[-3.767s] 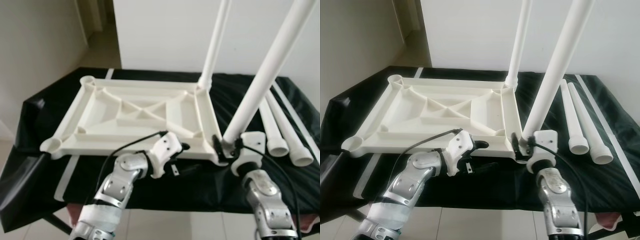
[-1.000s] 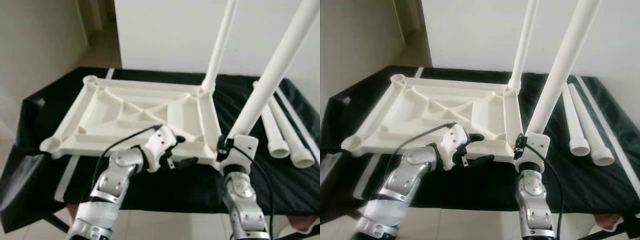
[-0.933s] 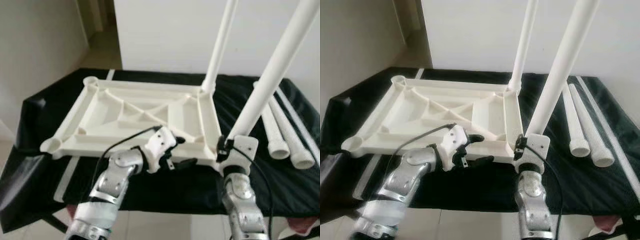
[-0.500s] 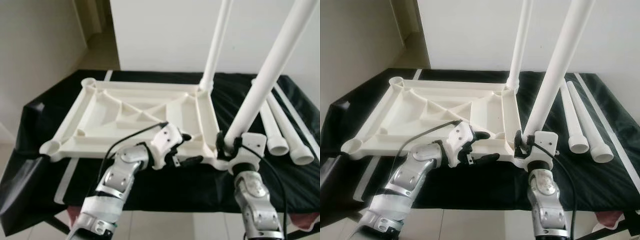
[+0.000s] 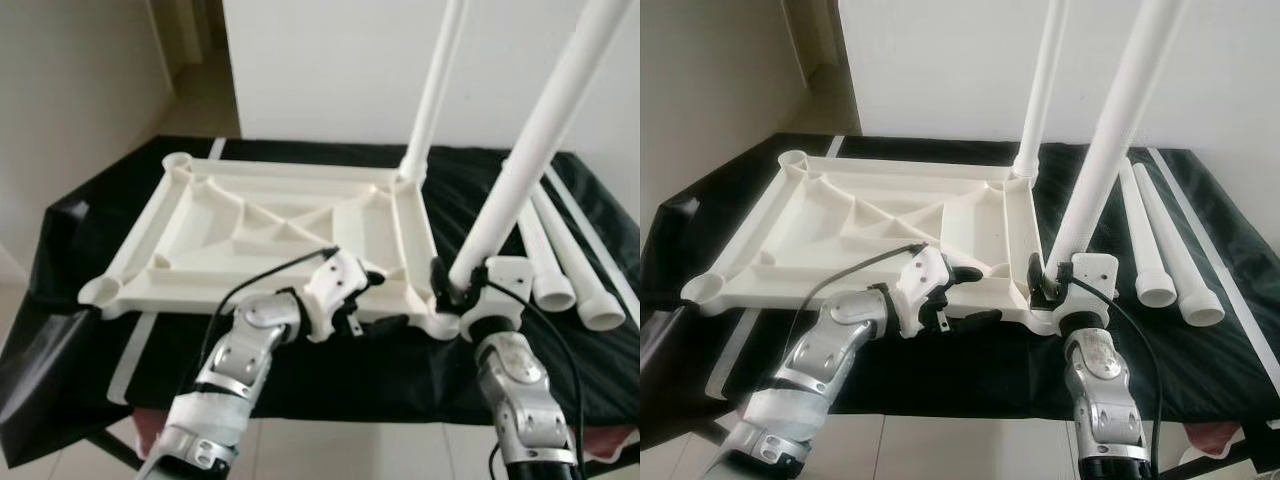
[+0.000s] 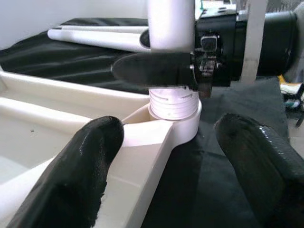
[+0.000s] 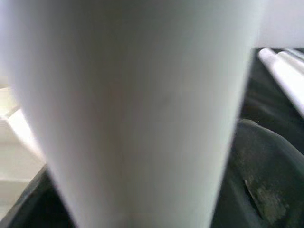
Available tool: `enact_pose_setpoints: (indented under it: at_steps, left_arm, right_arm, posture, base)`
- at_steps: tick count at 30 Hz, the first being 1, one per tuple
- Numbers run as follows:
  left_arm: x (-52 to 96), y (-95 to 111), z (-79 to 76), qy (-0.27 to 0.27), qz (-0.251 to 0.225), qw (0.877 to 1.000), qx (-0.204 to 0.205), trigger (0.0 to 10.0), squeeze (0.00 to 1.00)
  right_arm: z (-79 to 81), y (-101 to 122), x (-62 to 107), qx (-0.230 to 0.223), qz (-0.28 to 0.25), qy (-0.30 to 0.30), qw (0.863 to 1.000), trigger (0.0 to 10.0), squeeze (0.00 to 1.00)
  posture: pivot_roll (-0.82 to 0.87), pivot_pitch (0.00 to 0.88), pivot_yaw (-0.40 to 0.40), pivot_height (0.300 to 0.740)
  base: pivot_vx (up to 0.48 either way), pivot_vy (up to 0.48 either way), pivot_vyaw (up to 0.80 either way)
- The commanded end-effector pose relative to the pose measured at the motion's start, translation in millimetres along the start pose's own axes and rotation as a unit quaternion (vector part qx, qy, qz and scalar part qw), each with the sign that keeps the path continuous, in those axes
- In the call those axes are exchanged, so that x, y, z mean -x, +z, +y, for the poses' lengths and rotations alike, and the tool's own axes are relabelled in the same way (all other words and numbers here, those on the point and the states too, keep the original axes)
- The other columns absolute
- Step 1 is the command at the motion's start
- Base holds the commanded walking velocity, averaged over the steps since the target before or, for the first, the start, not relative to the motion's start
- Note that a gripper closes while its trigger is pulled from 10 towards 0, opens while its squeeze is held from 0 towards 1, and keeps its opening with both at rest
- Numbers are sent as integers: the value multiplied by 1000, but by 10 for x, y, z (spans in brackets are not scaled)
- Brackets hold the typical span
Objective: Building children table
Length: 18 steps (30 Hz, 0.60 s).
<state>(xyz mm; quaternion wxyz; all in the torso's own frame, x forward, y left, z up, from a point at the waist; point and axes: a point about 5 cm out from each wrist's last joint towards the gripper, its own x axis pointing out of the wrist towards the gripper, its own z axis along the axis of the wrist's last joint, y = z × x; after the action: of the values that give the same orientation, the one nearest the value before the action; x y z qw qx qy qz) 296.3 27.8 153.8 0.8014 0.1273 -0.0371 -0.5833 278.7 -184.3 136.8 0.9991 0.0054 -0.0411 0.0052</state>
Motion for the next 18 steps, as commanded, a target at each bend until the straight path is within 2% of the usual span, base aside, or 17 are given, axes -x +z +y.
enact_pose_setpoints:
  at_steps: [1, 2, 3, 5, 8, 9, 13, 16, 18]
  left_arm:
    - [-39, 20, 51, 57, 4, 998, -18, 10000, 0]
    - [-40, 24, 54, 55, 4, 998, -17, 10000, 0]
    - [-26, -19, 40, 35, 14, 999, 19, 10000, 0]
    - [13, -65, 29, 24, 21, 998, 47, 10000, 0]
    - [29, -79, 28, 26, 14, 997, 66, 10000, 0]
    - [29, -81, 33, 28, 11, 997, 72, 10000, 0]
    - [27, -58, 60, 34, -3, 996, 81, 10000, 0]
    - [56, -35, 101, 39, -5, 996, 77, 10000, 0]
    - [121, -22, 149, 42, 5, 997, 65, 10000, 0]
  right_arm:
    - [3, -15, 5, -2, 4, 14, 1000, 10000, 0]
    - [6, -11, 2, -1, 3, 19, 1000, 10000, 0]
    - [1, -26, 9, 3, 4, 27, 1000, 10000, 0]
    - [-2, -82, 26, 6, 13, 52, 999, 10000, 0]
    - [-6, -113, 34, 14, 20, 73, 997, 10000, 0]
    - [-27, -117, 26, 1, 22, 73, 997, 10000, 0]
    - [-107, -92, 1, -3, 22, 87, 996, 10000, 0]
    - [-152, -58, -24, 13, 16, 103, 994, 10000, 0]
    - [-205, -26, -61, 42, 11, 127, 991, 10000, 0]
  posture:
    - [-42, 0, -6, 740]
    - [-39, 0, -10, 740]
    - [-40, 0, -11, 740]
    - [-44, 0, -7, 740]
    - [-47, 0, -9, 740]
    - [-50, 0, -9, 740]
    - [-42, 0, -20, 740]
    - [-39, 0, -19, 740]
    - [-33, 0, -12, 740]
  base:
    - [0, 0, 0]
    - [0, 0, 0]
    - [0, 0, 0]
    - [0, 0, 0]
    - [0, 0, 0]
    - [0, 0, 0]
    - [0, 0, 0]
    - [0, 0, 0]
    - [0, 0, 0]
